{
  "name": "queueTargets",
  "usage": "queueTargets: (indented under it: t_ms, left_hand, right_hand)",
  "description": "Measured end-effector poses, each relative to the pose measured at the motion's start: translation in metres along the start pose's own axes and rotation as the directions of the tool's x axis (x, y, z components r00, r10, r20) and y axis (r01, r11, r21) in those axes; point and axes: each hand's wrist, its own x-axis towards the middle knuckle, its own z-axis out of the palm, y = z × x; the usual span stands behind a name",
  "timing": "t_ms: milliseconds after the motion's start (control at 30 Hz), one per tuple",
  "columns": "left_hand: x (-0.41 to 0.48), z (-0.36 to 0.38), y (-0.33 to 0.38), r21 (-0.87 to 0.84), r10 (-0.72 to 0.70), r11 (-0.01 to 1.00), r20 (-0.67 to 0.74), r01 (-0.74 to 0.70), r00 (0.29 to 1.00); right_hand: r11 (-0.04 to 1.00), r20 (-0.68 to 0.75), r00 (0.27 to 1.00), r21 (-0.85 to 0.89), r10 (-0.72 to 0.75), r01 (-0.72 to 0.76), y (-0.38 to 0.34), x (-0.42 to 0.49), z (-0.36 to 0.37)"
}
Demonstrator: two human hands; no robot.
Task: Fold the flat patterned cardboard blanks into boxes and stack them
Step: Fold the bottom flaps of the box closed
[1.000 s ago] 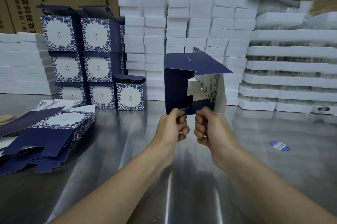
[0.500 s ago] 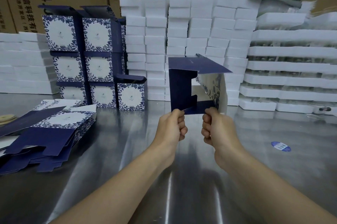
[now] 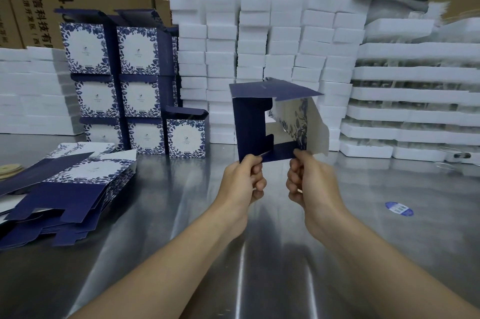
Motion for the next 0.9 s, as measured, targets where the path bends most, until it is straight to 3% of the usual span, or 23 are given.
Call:
queueTargets:
  t_ms: [100,333,500,633,767,900]
  left_hand:
    - [-0.001,-0.001,0.002,0.008,-0.009,1.0,0.03,0.009,1.0]
    - [0.0,0.001,-0.002,0.066,-0.01,0.998,0.1,0.004,0.995]
    - [0.002,-0.002,-0.003,0.04,-0.049,0.998,0.112,0.045,0.992]
    - [0.001,-0.006,-0.004,0.061,0.004,0.998,-0.056,-0.001,0.998]
    - [0.004,-0.014,0.0,0.016,0.248,0.968,-0.252,-0.252,0.936]
    - [0.007,-0.02,0.003,0.017,0.285,0.956,-0.29,-0.293,0.914]
  right_hand:
    - [1.0,0.07,0.997,-0.016,0.024,-0.023,0.0,-0.003,0.003]
    - [0.999,0.077,0.997,-0.037,-0.022,0.025,0.001,-0.004,0.001]
    - [0.991,0.168,0.986,-0.137,0.014,0.009,0.002,-0.003,0.002]
    - [0.983,0.095,0.995,-0.18,-0.006,0.023,0.002,0.001,-0.003]
    - [0.947,0.102,0.992,-0.302,-0.079,0.106,0.004,0.003,-0.007]
    - [0.852,0.127,0.98,-0.484,-0.156,0.198,0.008,0.001,-0.008]
